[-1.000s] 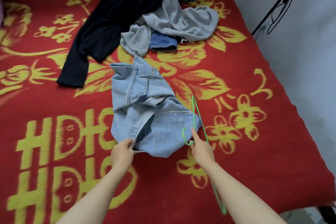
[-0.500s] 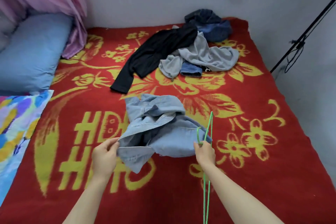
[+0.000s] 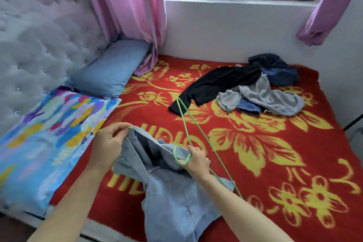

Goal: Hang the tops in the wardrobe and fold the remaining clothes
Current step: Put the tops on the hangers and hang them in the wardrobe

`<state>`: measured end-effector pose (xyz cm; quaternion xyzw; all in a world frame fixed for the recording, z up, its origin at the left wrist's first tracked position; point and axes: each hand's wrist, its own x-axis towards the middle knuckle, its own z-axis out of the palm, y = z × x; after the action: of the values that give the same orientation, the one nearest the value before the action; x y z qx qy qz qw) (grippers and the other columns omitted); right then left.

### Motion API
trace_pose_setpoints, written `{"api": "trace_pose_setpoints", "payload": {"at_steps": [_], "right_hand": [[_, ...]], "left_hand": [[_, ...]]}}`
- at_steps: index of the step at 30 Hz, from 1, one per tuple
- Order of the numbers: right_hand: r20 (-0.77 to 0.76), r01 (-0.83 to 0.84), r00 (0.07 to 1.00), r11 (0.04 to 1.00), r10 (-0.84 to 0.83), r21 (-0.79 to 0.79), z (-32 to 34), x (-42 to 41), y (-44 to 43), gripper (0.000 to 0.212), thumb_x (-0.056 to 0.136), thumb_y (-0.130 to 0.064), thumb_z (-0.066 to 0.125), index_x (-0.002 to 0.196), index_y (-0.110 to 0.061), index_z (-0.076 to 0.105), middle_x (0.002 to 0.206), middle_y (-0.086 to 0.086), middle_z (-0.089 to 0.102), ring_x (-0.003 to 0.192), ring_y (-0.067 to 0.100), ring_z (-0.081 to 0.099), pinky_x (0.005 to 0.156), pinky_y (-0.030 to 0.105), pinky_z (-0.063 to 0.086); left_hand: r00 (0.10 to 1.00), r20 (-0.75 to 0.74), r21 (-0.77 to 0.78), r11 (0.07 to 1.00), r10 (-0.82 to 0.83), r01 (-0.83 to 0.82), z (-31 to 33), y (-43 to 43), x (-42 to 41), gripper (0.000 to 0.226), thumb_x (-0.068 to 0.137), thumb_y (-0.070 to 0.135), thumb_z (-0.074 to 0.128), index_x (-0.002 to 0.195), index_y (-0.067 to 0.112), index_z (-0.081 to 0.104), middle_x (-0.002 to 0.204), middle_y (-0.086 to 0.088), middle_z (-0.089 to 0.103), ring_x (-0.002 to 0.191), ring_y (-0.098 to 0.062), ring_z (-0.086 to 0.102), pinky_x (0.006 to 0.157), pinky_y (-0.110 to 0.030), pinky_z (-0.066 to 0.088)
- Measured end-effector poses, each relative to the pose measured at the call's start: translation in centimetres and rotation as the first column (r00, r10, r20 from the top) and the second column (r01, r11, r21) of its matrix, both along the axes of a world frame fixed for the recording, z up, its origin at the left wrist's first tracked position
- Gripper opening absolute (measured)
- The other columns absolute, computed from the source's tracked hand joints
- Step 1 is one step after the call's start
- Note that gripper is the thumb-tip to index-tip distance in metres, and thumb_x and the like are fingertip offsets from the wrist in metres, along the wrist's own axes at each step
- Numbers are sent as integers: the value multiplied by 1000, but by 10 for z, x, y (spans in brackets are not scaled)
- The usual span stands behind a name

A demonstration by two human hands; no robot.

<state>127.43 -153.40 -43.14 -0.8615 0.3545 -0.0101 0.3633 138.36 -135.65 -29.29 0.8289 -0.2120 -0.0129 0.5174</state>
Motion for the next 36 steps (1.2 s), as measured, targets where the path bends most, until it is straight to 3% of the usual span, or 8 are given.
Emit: {"api": "trace_pose_setpoints", "payload": {"at_steps": [4, 8, 16, 20, 23, 26, 32, 36], "right_hand": [[259, -86, 963, 996, 75, 34, 35, 49, 48, 53, 83, -14, 66, 133, -6, 49, 123, 10, 52, 117, 26, 44, 97, 32, 34], [500, 62, 853, 981, -149, 186, 93, 92, 62, 13, 80, -8, 59, 77, -5, 72, 76, 7, 63, 78, 16, 53, 70, 26, 35], [733, 243, 675, 963, -82, -116, 274, 119, 5, 10, 80, 1, 66, 85, 7, 72, 73, 9, 62, 73, 15, 54, 61, 24, 39], [707, 273, 706, 935, -35, -227, 330, 112, 4, 13, 82, 2, 62, 72, 2, 71, 46, -19, 58, 44, -12, 49, 47, 6, 33], [715, 325, 685, 937, -140, -128, 334, 102, 0, 30, 76, 7, 61, 52, -11, 57, 36, -12, 48, 45, 1, 46, 47, 16, 34], [687, 363, 706, 921, -173, -142, 324, 91, -2, 18, 73, 9, 61, 56, 2, 61, 31, -10, 42, 39, 1, 40, 44, 17, 28], [570, 461, 762, 875, -306, -146, 276, 64, -18, 32, 67, 0, 65, 41, -16, 59, 31, -9, 43, 49, 14, 45, 48, 26, 32], [574, 524, 712, 850, -404, -51, 263, 37, -29, 8, 69, 1, 63, 62, 1, 66, 56, 4, 45, 62, 18, 42, 55, 29, 32]], "left_hand": [[996, 43, -92, 992, -77, 81, 37, 21, 27, 50, 87, -7, 55, 66, 36, 67, 65, 28, 65, 67, 14, 58, 69, -2, 41], [981, 156, -153, 978, -117, 141, 83, 51, 64, 41, 87, -7, 55, 70, 28, 67, 65, 28, 65, 66, 13, 57, 69, -4, 41], [874, 459, -80, 972, -160, 220, 156, 67, 133, 20, 89, -5, 53, 96, 5, 69, 75, 15, 65, 64, 22, 52, 68, 1, 35], [810, 577, -125, 969, -105, 214, 171, 63, 143, 18, 91, 3, 53, 99, 4, 69, 89, -6, 67, 76, -5, 56, 70, -14, 38], [773, 622, -107, 964, -125, 242, 157, 52, 149, 24, 89, 10, 50, 100, 2, 69, 96, -17, 68, 89, -24, 61, 77, -23, 38], [821, 538, -10, 972, -194, 236, 116, 36, 146, 23, 88, 12, 49, 99, 2, 67, 97, -19, 68, 90, -34, 63, 79, -35, 43], [853, 379, 142, 933, -359, 330, 57, 10, 124, 13, 93, 7, 51, 99, 4, 62, 92, -20, 67, 88, -35, 62, 74, -37, 42], [774, 330, 206, 841, -541, 500, 55, 1, 115, 19, 93, 23, 51, 102, 9, 60, 86, -14, 67, 81, -31, 62, 75, -41, 47]]}}
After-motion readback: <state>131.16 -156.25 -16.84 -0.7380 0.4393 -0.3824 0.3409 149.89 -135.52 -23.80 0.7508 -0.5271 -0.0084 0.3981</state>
